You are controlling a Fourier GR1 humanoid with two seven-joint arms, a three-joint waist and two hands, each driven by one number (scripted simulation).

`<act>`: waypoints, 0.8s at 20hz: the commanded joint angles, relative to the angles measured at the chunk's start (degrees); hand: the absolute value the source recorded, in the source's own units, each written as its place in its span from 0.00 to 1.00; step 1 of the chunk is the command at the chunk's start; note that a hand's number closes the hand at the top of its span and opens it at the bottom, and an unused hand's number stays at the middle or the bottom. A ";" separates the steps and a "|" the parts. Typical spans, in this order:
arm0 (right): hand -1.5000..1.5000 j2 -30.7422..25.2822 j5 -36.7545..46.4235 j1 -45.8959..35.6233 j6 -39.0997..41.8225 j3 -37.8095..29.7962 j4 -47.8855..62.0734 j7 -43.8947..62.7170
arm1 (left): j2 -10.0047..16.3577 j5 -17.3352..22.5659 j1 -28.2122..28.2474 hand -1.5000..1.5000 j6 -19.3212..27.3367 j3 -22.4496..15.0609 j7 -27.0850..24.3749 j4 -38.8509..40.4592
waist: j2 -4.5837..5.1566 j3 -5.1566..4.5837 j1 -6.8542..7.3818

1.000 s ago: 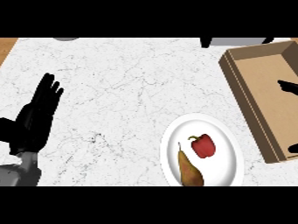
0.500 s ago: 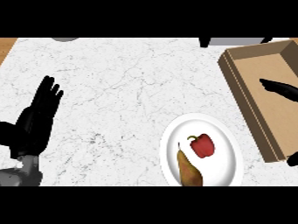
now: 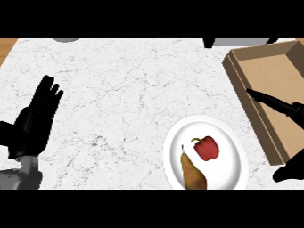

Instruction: Pick the bell pepper from the plate and place it in the cardboard box

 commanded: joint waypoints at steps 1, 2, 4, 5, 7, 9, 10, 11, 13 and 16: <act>0.00 3.59 1.98 -0.11 1.90 -0.52 0.20 2.24 | -1.05 -0.78 0.13 0.50 -2.04 1.95 0.14 0.70 | 0.05 0.02 0.13; 0.00 3.71 -0.20 2.66 2.38 0.35 -4.54 5.34 | -0.19 -0.38 3.73 0.50 -1.52 1.36 1.99 -5.17 | -0.04 0.02 0.14; 0.00 6.04 2.97 0.92 2.51 1.27 -1.55 3.45 | -0.98 -0.71 -1.26 0.50 -3.53 3.24 -0.24 1.81 | 0.06 0.02 0.07; 0.00 8.05 9.19 0.02 -1.11 3.52 3.42 -1.99 | -2.29 -1.78 1.00 0.50 -1.67 1.59 0.18 -0.72 | 0.09 0.04 0.31; 0.00 7.71 6.85 -1.46 2.68 0.23 2.77 1.25 | -2.07 -2.78 -1.32 0.50 -3.00 2.58 2.96 -0.50 | 0.06 0.03 0.15; 0.00 8.12 7.49 2.42 2.55 -0.33 -1.82 1.70 | -3.03 -3.29 3.65 0.50 -3.21 2.05 2.44 -4.38 | 0.01 0.03 0.11; 0.00 10.93 7.60 7.14 -1.05 2.10 -8.61 5.60 | -2.09 -1.97 0.15 0.50 -3.45 3.84 2.40 -1.07 | -0.03 0.02 -0.23; 0.00 11.61 9.93 1.11 -0.81 0.98 -0.38 2.21 | -5.39 -5.37 1.75 0.50 -1.22 0.81 1.19 -2.70 | 0.05 0.03 0.15; 0.00 11.08 10.23 0.63 1.23 -0.96 0.61 0.68 | -4.93 -5.77 1.60 0.50 -2.14 2.26 2.45 -2.62 | 0.05 0.03 0.16; 0.00 13.90 12.67 5.08 0.05 1.62 -4.59 3.95 | -5.69 -4.89 0.89 0.50 -3.37 3.21 2.68 -1.93 | 0.02 0.03 0.04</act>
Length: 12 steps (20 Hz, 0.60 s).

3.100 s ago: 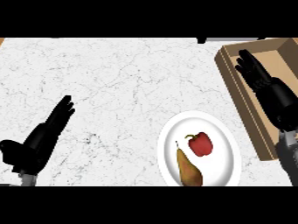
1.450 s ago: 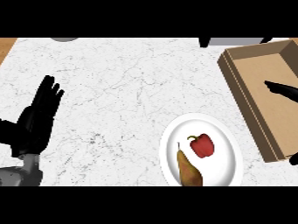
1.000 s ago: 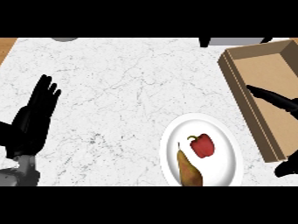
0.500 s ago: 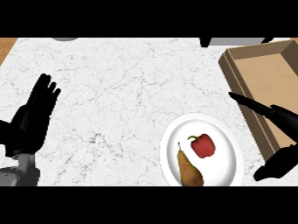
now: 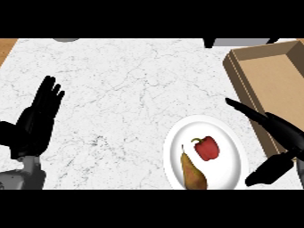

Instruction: Pick the bell pepper from the plate and place it in the cardboard box

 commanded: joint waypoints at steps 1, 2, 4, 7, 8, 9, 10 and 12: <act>0.00 3.59 3.34 1.07 -1.17 1.25 0.33 -0.01 | -1.29 -1.80 -2.16 0.50 -0.82 1.29 -2.57 4.68 | 0.02 0.00 -0.06; 0.00 2.36 2.57 0.05 1.15 0.37 0.39 0.91 | 1.36 0.79 -0.64 0.50 -2.46 3.77 2.24 0.18 | 0.00 0.00 0.06; 0.00 4.29 3.34 -3.05 1.31 0.83 2.36 2.23 | -0.49 -0.88 -2.12 0.50 -3.16 3.13 -1.86 5.00 | 0.03 0.00 0.05; 0.00 4.61 3.34 -3.07 2.32 -0.71 2.87 1.33 | -0.29 -0.35 -4.52 0.50 -3.38 4.89 0.57 5.33 | 0.03 0.00 0.01; 0.00 4.72 5.76 -1.52 -0.07 0.23 3.94 -2.32 | -0.17 -0.97 -2.84 0.50 -1.10 2.48 7.25 -4.52 | -0.02 0.02 0.16; 0.00 4.22 9.17 4.61 -1.17 2.52 0.48 -4.37 | -0.83 -0.81 2.04 0.50 -2.98 2.60 2.64 -3.66 | -0.04 0.01 0.06; 0.00 4.04 9.75 -2.28 -1.07 0.60 8.03 -5.20 | -1.31 -1.59 0.22 0.50 -2.66 2.35 2.97 -3.30 | 0.02 0.01 0.21; 0.00 7.73 12.39 -1.46 -4.81 3.80 5.41 -2.42 | -3.80 -4.78 0.02 0.50 1.27 -1.10 6.04 -6.20 | -0.01 0.03 0.19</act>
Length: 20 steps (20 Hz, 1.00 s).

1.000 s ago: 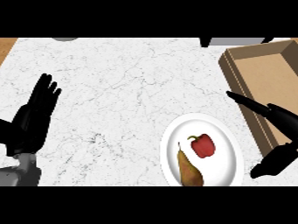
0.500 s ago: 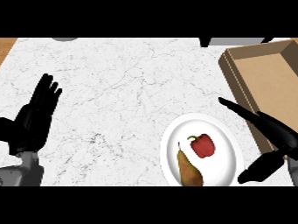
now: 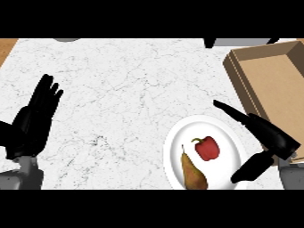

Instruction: Pick the bell pepper from the plate and place it in the cardboard box

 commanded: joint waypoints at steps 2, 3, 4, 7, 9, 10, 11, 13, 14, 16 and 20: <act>0.00 -0.05 2.72 1.09 0.28 -1.09 -0.33 -1.23 | -3.12 -1.69 1.40 0.50 0.18 -0.48 -2.86 1.11 | 0.01 0.00 -0.11; 0.00 1.15 6.24 2.53 -3.30 1.09 2.24 -4.50 | 0.98 2.28 1.03 0.50 -3.98 3.69 -1.20 0.99 | 0.02 0.00 -0.04; 0.00 1.00 5.93 1.68 -2.32 -0.07 3.37 -4.96 | -0.31 0.36 -1.79 0.50 -2.38 3.16 -1.05 3.47 | 0.03 0.00 -0.12; 0.00 2.82 6.12 -0.19 -2.22 0.13 4.40 -3.98 | -3.39 -3.38 0.58 0.50 -0.39 -0.28 -2.44 2.60 | 0.02 0.00 -0.07; 0.00 3.87 7.26 -4.32 -2.84 0.40 8.19 -3.16 | -0.23 -0.24 -0.70 0.50 -3.40 3.60 -1.64 2.15 | 0.05 0.00 0.09; 0.00 3.43 7.45 -1.35 -2.02 0.45 5.61 -3.87 | -2.53 -3.32 -1.41 0.50 0.40 0.74 2.38 -1.52 | 0.01 0.00 -0.04; 0.00 2.85 5.65 0.49 0.27 -0.44 1.50 -1.51 | -1.37 -1.25 -2.39 0.50 -3.03 3.95 -3.48 6.41 | 0.02 -0.01 -0.19; 0.00 4.14 7.18 -1.25 0.01 1.07 4.15 -2.33 | -1.82 -1.90 -0.66 0.50 -2.91 2.84 -1.50 3.16 | 0.02 0.00 -0.06; 0.00 2.43 7.74 -2.61 -0.98 -0.73 9.42 -7.16 | -4.33 -4.73 -0.48 0.50 -0.25 -0.16 -2.08 2.42 | 0.04 0.01 -0.01; 0.00 4.33 7.32 -0.59 0.30 0.03 3.40 -2.38 | -4.22 -2.88 0.20 0.50 -1.76 1.20 -1.91 1.97 | 0.00 0.00 -0.09; 0.00 4.82 9.62 -0.13 -0.33 0.86 4.51 -2.95 | -4.83 -4.28 -0.42 0.50 -1.16 0.85 -2.08 2.53 | 0.01 0.00 -0.10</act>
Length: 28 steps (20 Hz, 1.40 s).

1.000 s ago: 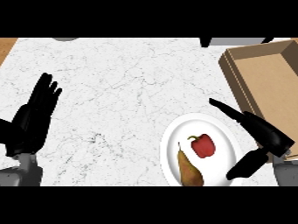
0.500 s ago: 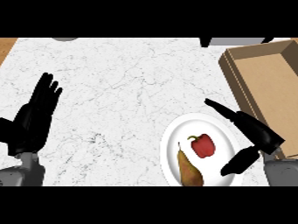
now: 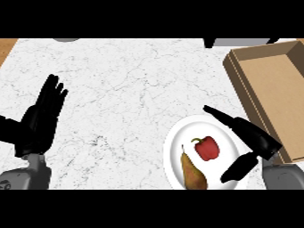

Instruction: Pick the bell pepper from the plate and place it in the cardboard box

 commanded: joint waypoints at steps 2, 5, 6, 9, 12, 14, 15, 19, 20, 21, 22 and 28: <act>0.00 1.75 1.86 -1.10 -0.76 0.59 2.12 -0.60 | 0.41 0.28 -3.18 0.50 -1.43 1.57 -0.92 3.08 | 0.01 -0.01 -0.05; 0.00 1.80 4.30 1.31 -3.28 1.42 3.74 -4.03 | -0.44 -0.25 -0.65 0.50 -1.02 1.74 -2.29 2.51 | 0.01 -0.01 -0.03; 0.00 1.38 3.91 -3.47 -1.53 0.03 7.84 -2.88 | 0.95 1.72 -0.35 0.50 -3.03 3.06 -1.28 1.31 | 0.02 -0.01 0.09; 0.00 4.33 6.31 -5.19 -5.83 1.77 11.95 -4.42 | 2.26 1.09 0.49 0.50 -2.60 2.80 3.42 -4.14 | 0.03 0.01 0.29; 0.00 2.44 7.33 -0.78 -5.68 2.25 9.69 -8.21 | 0.84 0.40 1.57 0.50 -3.42 2.18 0.80 -2.19 | 0.01 0.00 0.06; 0.00 3.70 6.38 -0.92 -3.10 2.66 3.36 -2.25 | 0.26 1.20 2.46 0.50 -4.26 2.45 -1.62 -1.13 | -0.02 -0.01 0.02; 0.00 6.02 8.67 -5.18 -8.92 2.65 14.48 -6.56 | 0.41 0.09 0.06 0.50 -3.42 2.61 -2.27 1.60 | 0.06 0.00 0.17; 1.00 3.87 10.78 -0.39 -10.37 4.95 9.52 -11.62 | -1.89 -1.49 3.85 0.50 -2.43 0.05 -1.99 -0.74 | 0.02 0.00 0.13; 1.00 2.89 11.22 -0.94 -7.88 5.81 5.11 -8.72 | 1.17 1.17 -3.92 0.50 -2.06 3.20 5.64 -1.40 | -0.02 0.00 -0.09; 1.00 5.18 12.53 0.21 -10.36 7.20 4.46 -8.02 | 0.30 0.12 1.19 0.50 -2.90 2.32 1.48 -1.80 | -0.03 -0.01 0.04; 1.00 1.53 10.99 0.12 -8.89 4.32 4.15 -11.22 | -1.20 -0.78 0.10 0.50 -1.86 2.38 -2.46 1.97 | 0.00 -0.01 -0.10; 1.00 3.20 14.20 0.26 -15.04 4.06 5.52 -13.25 | -0.15 0.70 1.07 0.50 -3.37 3.09 0.11 -1.18 | -0.02 -0.01 -0.02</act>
